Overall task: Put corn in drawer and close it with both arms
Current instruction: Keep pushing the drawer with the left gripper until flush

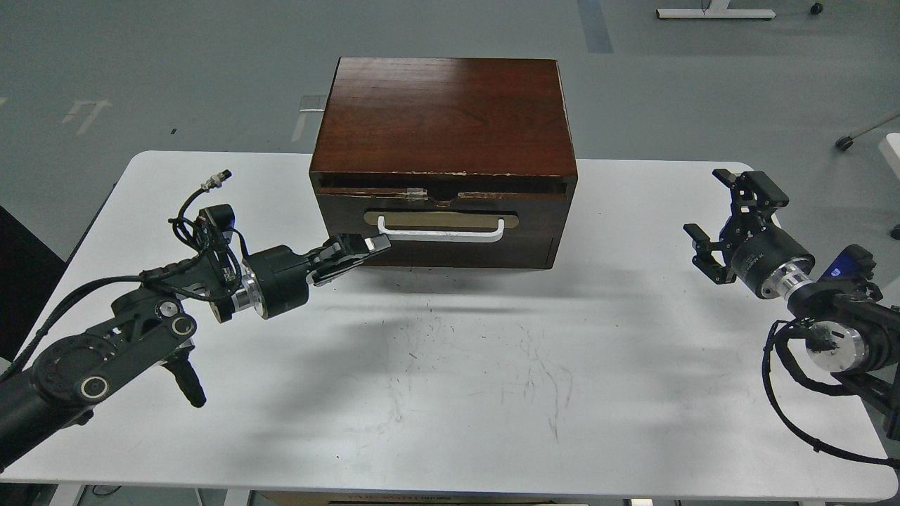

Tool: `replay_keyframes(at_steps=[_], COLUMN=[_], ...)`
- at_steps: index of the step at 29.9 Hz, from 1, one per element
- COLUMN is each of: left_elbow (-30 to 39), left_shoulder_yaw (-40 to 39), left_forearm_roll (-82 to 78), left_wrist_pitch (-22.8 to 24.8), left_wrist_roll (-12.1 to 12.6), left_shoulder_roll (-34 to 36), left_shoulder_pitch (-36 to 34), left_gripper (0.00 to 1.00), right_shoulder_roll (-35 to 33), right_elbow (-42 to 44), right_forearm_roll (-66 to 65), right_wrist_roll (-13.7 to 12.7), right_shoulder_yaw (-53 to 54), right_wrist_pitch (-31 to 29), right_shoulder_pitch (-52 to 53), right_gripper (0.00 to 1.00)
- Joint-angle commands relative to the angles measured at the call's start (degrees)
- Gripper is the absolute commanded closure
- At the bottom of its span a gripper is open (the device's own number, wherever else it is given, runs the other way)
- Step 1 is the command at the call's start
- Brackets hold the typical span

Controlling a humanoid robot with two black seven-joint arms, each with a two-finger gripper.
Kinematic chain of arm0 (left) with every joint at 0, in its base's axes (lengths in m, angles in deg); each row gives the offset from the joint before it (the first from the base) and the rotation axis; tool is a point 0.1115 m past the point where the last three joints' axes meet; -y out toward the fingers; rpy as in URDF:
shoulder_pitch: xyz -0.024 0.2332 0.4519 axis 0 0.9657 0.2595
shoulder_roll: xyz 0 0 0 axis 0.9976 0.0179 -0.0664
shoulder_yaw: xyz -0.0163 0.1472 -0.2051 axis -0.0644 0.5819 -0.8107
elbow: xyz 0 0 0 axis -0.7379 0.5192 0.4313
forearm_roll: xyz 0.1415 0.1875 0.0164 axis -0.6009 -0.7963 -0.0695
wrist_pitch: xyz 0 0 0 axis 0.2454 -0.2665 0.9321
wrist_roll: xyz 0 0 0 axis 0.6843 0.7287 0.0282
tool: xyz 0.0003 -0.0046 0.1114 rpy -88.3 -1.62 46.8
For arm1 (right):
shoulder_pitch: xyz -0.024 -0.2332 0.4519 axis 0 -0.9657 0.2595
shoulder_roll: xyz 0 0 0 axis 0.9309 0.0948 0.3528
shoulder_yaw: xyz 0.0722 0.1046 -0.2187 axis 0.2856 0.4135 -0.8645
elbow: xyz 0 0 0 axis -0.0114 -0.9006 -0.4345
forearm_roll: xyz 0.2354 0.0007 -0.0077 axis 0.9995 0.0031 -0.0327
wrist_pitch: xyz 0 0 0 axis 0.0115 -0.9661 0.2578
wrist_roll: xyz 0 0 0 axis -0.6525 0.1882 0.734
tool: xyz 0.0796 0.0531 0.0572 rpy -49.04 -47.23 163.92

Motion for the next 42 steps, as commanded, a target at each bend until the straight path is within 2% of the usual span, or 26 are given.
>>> replay_keyframes(at_steps=[1,11,24,42], left_elbow=[-0.09,-0.18,-3.43,-4.40], left_shoulder_yaw=[0.06,0.06,0.41,0.23], left_forearm_roll=[1.60,2.13,2.04,2.74], left_wrist_pitch=[-0.56,-1.35,-1.35,-1.09], left_wrist_roll=[0.85,1.64,1.73,1.64], left_shoulder_roll=[-0.07,-0.15,-3.58,-3.41], left_shoulder_pitch=[-0.01,-0.01,-2.29,-2.38], left_gripper=[1.00,1.00,1.00,1.00], right_shoulder_roll=[-0.02,-0.02,-0.02,-0.29], right_elbow=[0.00,0.00,0.00,-0.09], right_forearm_roll=[0.00,0.00,0.00,0.00], right_wrist_roll=[0.00,0.00,0.00,0.00], right_shoulder_yaw=[0.00,0.00,0.00,0.08], right_wrist_pitch=[0.00,0.00,0.00,0.00], right_shoulder_pitch=[0.00,0.00,-0.09,-0.35], right_gripper=[0.00,0.00,0.00,0.00])
